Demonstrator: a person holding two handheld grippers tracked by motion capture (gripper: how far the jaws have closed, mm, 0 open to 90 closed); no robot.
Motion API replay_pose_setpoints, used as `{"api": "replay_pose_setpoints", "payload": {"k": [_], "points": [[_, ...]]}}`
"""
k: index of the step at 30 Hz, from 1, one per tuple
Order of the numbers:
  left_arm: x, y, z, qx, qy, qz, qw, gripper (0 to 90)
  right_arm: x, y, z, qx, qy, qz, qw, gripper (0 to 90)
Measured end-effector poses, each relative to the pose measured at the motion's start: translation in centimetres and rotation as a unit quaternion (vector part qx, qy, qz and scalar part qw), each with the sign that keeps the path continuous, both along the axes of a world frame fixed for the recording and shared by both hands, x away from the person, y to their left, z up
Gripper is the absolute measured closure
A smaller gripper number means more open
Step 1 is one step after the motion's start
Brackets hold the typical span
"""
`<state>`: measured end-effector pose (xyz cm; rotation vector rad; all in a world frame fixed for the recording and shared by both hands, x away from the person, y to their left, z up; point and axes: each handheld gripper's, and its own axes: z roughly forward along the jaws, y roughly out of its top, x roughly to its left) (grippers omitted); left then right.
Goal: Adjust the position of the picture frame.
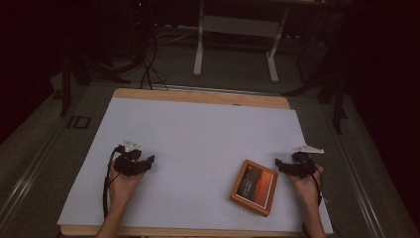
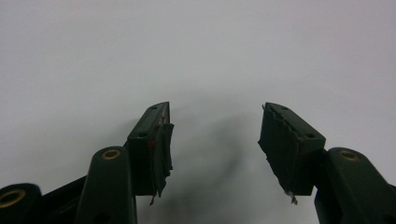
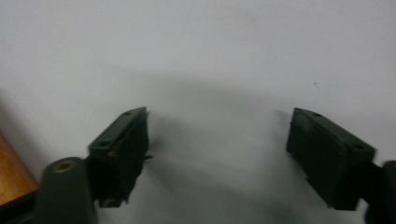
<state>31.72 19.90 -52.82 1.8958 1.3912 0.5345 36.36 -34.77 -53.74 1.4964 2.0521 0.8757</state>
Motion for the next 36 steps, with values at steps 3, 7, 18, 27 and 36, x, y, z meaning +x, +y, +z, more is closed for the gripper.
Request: {"api": "replay_pose_setpoints", "payload": {"k": [3,7,18,27,36], "points": [[-0.3,-0.6,0.5,-0.009,-0.006,-0.018,0.9998,42.3,-0.1,-0.3,0.1,0.004,0.002,0.004,1.0000,28.0],[-1.1,-2.2,1.2,-0.019,-0.011,-0.058,0.9981,41.1,-0.4,-0.7,0.7,0.037,0.010,0.025,0.9989,36.2],[-2.4,-5.2,3.1,-0.036,-0.041,-0.133,0.9896,42.5,-2.5,-0.1,2.3,0.035,0.007,0.105,0.9938,62.5],[-3.2,-7.6,3.4,-0.043,-0.049,-0.173,0.9828,42.5,-4.8,0.7,2.8,0.008,-0.007,0.151,0.9885,89.1],[-4.1,-10.3,3.2,-0.049,-0.045,-0.219,0.9734,44.2,-6.4,1.2,2.8,-0.004,0.004,0.181,0.9834,90.0]]}}
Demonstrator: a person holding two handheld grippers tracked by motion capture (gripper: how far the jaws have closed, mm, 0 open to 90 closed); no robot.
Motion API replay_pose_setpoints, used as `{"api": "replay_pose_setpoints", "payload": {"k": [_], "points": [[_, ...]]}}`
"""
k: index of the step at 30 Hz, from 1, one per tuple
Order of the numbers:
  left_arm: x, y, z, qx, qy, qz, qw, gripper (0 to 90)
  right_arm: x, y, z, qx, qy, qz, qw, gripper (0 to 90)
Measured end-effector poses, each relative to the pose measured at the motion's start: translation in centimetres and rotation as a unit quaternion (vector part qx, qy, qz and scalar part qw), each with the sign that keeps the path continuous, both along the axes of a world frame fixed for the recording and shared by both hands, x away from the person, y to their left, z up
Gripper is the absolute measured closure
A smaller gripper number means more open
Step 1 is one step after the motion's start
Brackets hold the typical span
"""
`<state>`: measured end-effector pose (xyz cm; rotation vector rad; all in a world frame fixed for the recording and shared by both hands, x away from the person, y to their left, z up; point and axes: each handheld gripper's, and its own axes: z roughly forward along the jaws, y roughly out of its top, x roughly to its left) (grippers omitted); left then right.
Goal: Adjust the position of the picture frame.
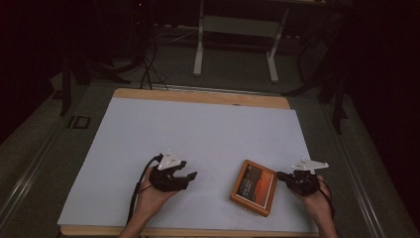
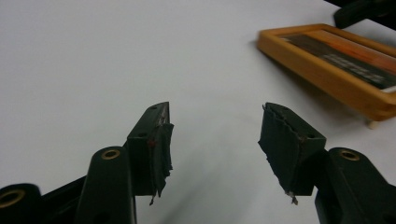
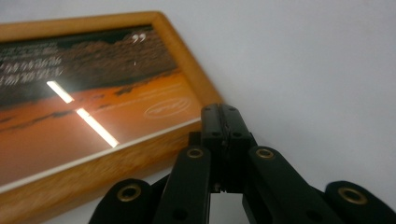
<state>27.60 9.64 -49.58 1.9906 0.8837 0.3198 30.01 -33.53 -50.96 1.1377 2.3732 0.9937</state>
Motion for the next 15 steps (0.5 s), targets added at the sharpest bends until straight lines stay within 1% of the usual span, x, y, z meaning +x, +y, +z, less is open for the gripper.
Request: {"api": "replay_pose_setpoints", "payload": {"k": [1,2,7,8,9,15], "points": [[-0.2,-0.5,0.0,-0.003,0.000,-0.008,1.0000,44.2,-0.2,0.1,0.0,0.000,0.001,0.002,1.0000,90.0],[-0.4,-1.3,-0.1,0.000,0.000,-0.020,0.9998,45.4,-0.4,0.1,-0.1,-0.002,0.001,0.005,1.0000,90.0],[-0.9,-3.2,-0.4,0.003,0.000,-0.059,0.9983,46.6,-0.9,0.2,-0.1,-0.005,0.003,0.008,0.9999,90.0],[-0.9,-3.2,-0.4,0.003,0.000,-0.059,0.9983,46.6,-1.0,0.1,-0.2,-0.005,0.004,0.009,0.9999,90.0],[-1.2,-4.0,-0.6,0.004,0.000,-0.071,0.9975,46.6,-1.0,0.1,-0.2,-0.005,0.003,0.010,0.9999,90.0],[-1.9,-6.2,-1.4,0.014,0.003,-0.110,0.9938,45.2,-1.1,0.1,-0.3,-0.003,0.003,0.008,1.0000,89.9]]}}
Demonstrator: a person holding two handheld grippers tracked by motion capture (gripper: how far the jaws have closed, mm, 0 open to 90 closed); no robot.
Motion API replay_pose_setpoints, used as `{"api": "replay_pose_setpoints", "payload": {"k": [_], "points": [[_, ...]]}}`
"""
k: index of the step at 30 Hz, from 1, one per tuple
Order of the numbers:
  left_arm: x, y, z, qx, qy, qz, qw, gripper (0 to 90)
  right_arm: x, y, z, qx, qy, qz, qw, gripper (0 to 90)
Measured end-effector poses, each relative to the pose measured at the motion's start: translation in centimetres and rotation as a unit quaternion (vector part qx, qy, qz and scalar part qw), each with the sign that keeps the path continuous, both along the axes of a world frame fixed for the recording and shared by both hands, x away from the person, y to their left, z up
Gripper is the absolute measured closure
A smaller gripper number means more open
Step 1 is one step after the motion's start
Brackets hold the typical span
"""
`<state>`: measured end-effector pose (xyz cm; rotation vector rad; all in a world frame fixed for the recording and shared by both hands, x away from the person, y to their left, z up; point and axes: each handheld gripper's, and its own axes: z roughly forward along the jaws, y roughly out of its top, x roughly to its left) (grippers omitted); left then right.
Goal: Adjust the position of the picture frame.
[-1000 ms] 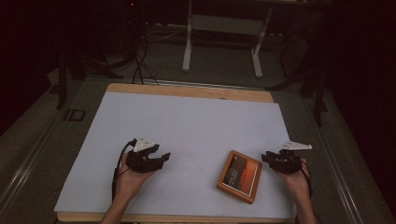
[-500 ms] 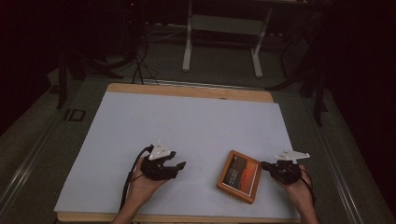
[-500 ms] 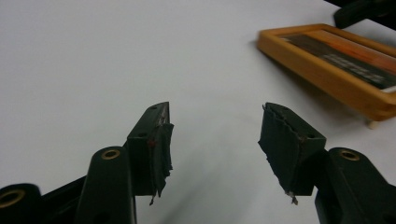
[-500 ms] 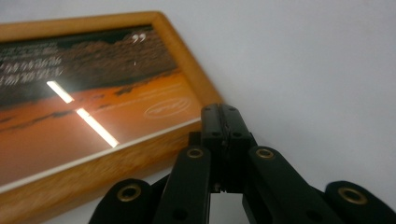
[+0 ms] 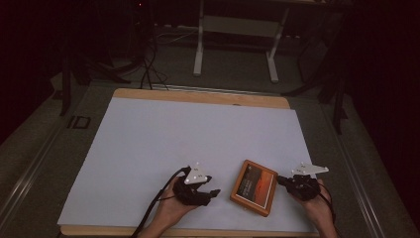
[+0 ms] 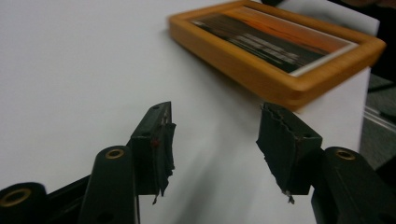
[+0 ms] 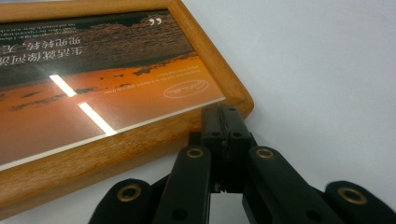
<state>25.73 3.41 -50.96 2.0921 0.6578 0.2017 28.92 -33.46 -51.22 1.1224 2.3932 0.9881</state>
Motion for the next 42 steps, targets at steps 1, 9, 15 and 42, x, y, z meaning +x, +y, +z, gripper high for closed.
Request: {"api": "replay_pose_setpoints", "payload": {"k": [1,9,15,42], "points": [[-0.2,-0.4,-0.2,0.003,-0.001,-0.007,1.0000,44.8,0.0,0.0,0.0,0.000,0.000,0.000,1.0000,90.0],[-0.9,-2.7,-1.3,0.026,-0.001,-0.035,0.9990,43.6,0.0,0.0,0.0,0.002,-0.001,0.000,1.0000,89.9],[-1.1,-4.5,-1.8,0.028,0.002,-0.046,0.9985,43.6,0.0,-0.1,-0.1,0.006,-0.001,-0.002,1.0000,89.9],[0.1,-5.3,-1.9,0.018,0.021,-0.014,0.9995,48.5,0.0,0.1,0.0,0.013,0.000,0.003,0.9999,89.8]]}}
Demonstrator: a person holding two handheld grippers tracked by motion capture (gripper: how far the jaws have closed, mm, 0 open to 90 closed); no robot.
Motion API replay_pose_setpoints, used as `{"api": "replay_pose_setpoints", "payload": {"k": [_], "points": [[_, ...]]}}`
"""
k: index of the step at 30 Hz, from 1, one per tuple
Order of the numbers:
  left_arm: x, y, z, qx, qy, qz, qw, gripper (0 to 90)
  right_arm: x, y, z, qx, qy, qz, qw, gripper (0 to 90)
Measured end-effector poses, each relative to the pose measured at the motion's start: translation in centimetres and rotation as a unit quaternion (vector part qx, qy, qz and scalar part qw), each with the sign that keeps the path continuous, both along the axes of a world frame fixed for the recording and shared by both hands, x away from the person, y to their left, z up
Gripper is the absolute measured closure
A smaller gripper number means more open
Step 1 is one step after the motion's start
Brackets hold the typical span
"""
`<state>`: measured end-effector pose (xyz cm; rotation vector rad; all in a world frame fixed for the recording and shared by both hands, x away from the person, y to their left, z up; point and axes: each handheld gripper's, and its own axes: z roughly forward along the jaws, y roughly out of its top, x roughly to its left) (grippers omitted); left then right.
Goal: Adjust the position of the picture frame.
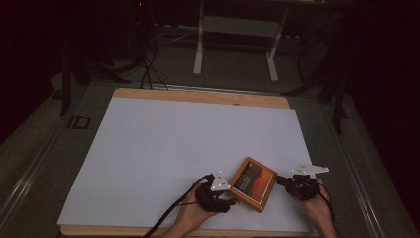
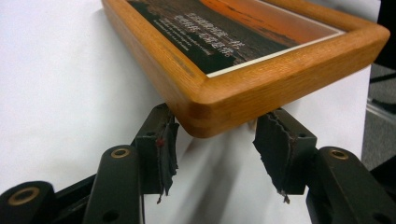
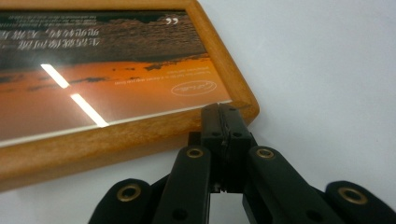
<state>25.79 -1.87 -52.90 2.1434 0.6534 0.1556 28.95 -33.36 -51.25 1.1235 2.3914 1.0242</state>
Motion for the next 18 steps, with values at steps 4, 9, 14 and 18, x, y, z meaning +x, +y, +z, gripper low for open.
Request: {"api": "replay_pose_setpoints", "payload": {"k": [4,9,14,18], "points": [[0.7,0.3,0.0,-0.007,0.010,0.006,0.9999,50.2,0.0,0.2,0.0,0.001,-0.001,0.001,1.0000,89.8],[1.6,0.7,0.0,-0.004,0.019,0.014,0.9997,51.8,0.0,0.4,0.1,0.001,-0.001,0.003,1.0000,89.8],[2.4,1.0,0.0,-0.005,0.018,0.025,0.9995,55.5,0.1,0.6,0.1,0.001,-0.003,0.008,1.0000,89.7],[3.4,1.0,0.1,0.004,0.012,0.031,0.9994,55.9,0.2,0.8,0.1,0.001,-0.003,0.009,1.0000,89.7]]}}
